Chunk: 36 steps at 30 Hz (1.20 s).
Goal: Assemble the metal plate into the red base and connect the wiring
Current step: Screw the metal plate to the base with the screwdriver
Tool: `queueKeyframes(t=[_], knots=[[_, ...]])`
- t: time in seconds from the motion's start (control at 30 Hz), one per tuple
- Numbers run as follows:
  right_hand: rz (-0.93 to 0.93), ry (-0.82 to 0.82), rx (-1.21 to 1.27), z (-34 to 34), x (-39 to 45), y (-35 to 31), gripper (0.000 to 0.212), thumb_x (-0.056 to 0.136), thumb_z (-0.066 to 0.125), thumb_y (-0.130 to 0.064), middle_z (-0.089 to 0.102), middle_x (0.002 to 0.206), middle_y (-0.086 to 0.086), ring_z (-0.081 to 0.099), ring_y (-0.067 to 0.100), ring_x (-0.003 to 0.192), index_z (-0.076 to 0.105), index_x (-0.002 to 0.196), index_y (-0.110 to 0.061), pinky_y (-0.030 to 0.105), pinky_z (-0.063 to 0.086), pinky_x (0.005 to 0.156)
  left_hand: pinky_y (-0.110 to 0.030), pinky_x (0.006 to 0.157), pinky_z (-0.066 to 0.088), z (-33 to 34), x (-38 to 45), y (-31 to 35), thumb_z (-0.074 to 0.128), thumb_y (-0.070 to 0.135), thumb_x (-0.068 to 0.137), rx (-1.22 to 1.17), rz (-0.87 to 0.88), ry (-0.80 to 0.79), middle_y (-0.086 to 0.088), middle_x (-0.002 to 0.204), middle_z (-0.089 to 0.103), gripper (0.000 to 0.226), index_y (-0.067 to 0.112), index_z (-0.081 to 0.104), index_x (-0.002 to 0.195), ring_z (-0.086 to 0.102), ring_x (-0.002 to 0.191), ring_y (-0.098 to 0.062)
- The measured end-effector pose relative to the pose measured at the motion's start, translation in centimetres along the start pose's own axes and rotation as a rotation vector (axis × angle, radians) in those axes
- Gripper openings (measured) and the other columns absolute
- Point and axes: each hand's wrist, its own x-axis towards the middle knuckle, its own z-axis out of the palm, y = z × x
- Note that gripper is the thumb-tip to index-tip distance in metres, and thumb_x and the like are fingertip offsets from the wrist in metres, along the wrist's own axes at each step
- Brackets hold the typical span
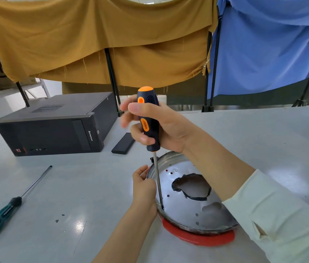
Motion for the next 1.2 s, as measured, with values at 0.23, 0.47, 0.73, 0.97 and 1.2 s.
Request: queueKeyframes(t=[0.23,0.47,0.73,0.97,1.2], knots=[[-0.123,0.466,-0.033,1.9,0.3,1.4,0.032,0.092,0.056,-0.012,0.035,0.045,-0.005,0.030,0.005,0.032,0.040,0.065,-0.017,0.013,0.026,0.035,-0.047,0.086,0.053,-0.2,0.3,-0.4,0.040,-0.017,0.087,-0.063,0.023,0.050,0.005,0.113,0.064,0.051,0.033,0.045,0.096,0.063,0.088,-0.028],[-0.171,0.612,-0.246,2.1,-0.3,1.3,0.027,0.089,0.060,-0.015,0.039,0.056,0.005,0.035,0.010,0.036,0.042,0.068,-0.018,0.017,0.032,0.038,-0.042,0.076,0.052,-0.6,0.5,0.0,0.042,-0.014,0.088,0.076,0.004,-0.005,0.008,0.117,0.064,0.051,0.036,0.044,0.095,0.062,0.086,-0.027],[-0.153,0.458,-0.209,2.4,0.0,0.9,0.023,0.091,0.058,-0.011,0.041,0.053,0.002,0.034,0.010,0.034,0.045,0.072,-0.014,0.017,0.032,0.038,-0.021,0.041,0.049,-0.5,-0.3,1.0,0.053,-0.007,0.091,0.132,0.024,-0.044,-0.001,0.123,0.061,0.049,0.035,0.042,0.114,0.067,0.067,-0.014],[-0.270,0.475,-0.148,2.0,-0.3,-2.2,0.020,0.089,0.062,-0.009,0.041,0.057,0.000,0.033,0.010,0.035,0.044,0.082,-0.013,0.018,0.030,0.037,-0.023,0.040,0.046,-0.7,-0.8,1.4,0.031,-0.018,0.086,0.180,0.036,-0.039,0.007,0.112,0.060,0.060,0.034,0.046,0.111,0.061,0.069,-0.021],[-0.344,0.525,-0.766,1.5,-2.7,-3.8,0.027,0.087,0.064,-0.011,0.040,0.070,0.004,0.039,0.012,0.051,0.038,0.083,-0.016,0.026,0.037,0.052,-0.033,0.089,0.048,-1.7,-1.8,2.2,0.044,-0.009,0.088,0.316,0.310,-0.077,0.005,0.126,0.056,0.051,0.030,0.046,0.122,0.055,0.117,-0.020]])
